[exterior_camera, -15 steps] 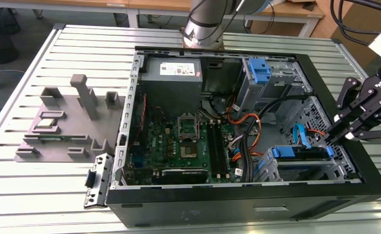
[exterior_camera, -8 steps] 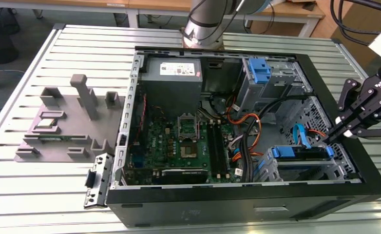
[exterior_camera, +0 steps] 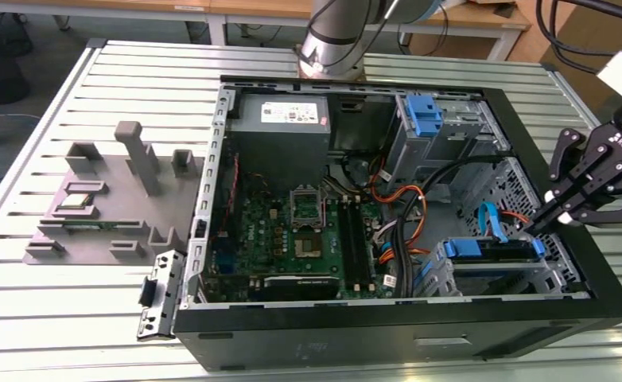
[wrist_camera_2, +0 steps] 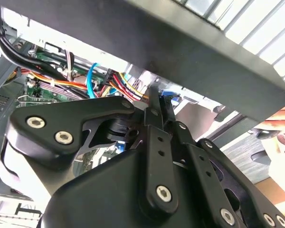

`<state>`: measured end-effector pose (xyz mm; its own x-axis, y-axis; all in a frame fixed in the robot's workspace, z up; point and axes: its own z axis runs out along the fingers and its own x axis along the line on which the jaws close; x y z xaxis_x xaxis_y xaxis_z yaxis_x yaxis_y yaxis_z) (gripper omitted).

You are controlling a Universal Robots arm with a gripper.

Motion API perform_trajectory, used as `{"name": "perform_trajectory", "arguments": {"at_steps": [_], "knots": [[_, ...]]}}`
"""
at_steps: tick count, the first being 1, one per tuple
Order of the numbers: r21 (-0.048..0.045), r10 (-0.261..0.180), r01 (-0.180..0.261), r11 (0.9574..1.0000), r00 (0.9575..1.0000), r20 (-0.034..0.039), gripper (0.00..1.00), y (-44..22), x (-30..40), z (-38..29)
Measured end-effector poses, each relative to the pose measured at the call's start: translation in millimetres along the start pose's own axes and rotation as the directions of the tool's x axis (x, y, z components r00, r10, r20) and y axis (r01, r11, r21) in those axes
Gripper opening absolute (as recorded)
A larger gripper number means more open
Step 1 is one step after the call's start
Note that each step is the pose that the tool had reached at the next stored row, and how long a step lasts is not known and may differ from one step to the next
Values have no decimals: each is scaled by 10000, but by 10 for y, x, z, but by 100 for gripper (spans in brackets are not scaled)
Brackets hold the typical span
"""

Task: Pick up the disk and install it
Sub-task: 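Insert the second disk wire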

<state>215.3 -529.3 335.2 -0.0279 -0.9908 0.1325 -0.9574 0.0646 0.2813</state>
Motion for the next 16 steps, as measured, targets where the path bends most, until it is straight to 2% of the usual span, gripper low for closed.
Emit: {"name": "perform_trajectory", "arguments": {"at_steps": [3,6,13,16], "knots": [[97,11,-11,10000,10000,8,16,72,2,22],[270,32,-32,9996,10000,20,16,137,4,42],[934,108,-114,9956,9999,68,16,237,8,63],[1118,129,-137,9936,9999,82,16,271,15,29]]}}
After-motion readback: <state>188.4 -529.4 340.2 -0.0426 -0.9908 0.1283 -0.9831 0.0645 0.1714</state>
